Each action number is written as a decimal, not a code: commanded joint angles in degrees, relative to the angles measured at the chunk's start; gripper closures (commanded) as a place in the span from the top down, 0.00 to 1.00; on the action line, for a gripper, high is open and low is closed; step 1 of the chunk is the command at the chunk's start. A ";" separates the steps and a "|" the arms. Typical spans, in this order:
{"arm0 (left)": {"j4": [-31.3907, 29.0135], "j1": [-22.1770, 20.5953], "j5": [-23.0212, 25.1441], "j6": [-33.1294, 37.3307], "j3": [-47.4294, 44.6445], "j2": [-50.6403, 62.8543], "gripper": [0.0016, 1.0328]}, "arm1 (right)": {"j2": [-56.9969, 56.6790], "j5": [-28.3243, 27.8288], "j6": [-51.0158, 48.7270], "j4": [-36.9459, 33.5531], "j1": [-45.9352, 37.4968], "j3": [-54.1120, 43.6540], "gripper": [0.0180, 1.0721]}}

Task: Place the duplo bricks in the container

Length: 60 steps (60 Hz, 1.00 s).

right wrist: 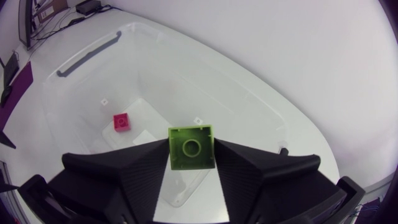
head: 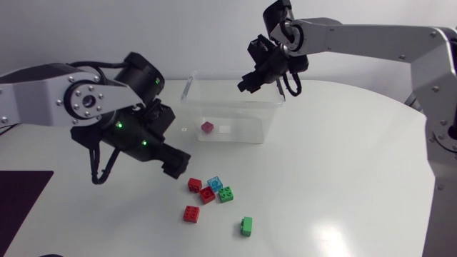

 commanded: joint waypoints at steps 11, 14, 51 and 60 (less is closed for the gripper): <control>-4.32 -2.08 5.48 -3.02 -2.64 5.13 0.95 | -12.40 0.20 0.72 -1.43 1.86 -9.15 0.95; -4.41 -2.60 6.10 -3.63 -2.90 6.54 0.95 | -16.80 -0.24 -0.24 -1.34 2.91 -13.89 0.95; 1.12 -6.91 7.86 -8.55 -0.44 24.38 0.37 | -48.79 -2.00 -7.19 0.94 17.24 -64.70 0.95; 1.92 -5.94 7.86 -8.11 -1.84 22.45 0.10 | -46.50 -3.76 -8.33 1.82 21.72 -66.80 0.95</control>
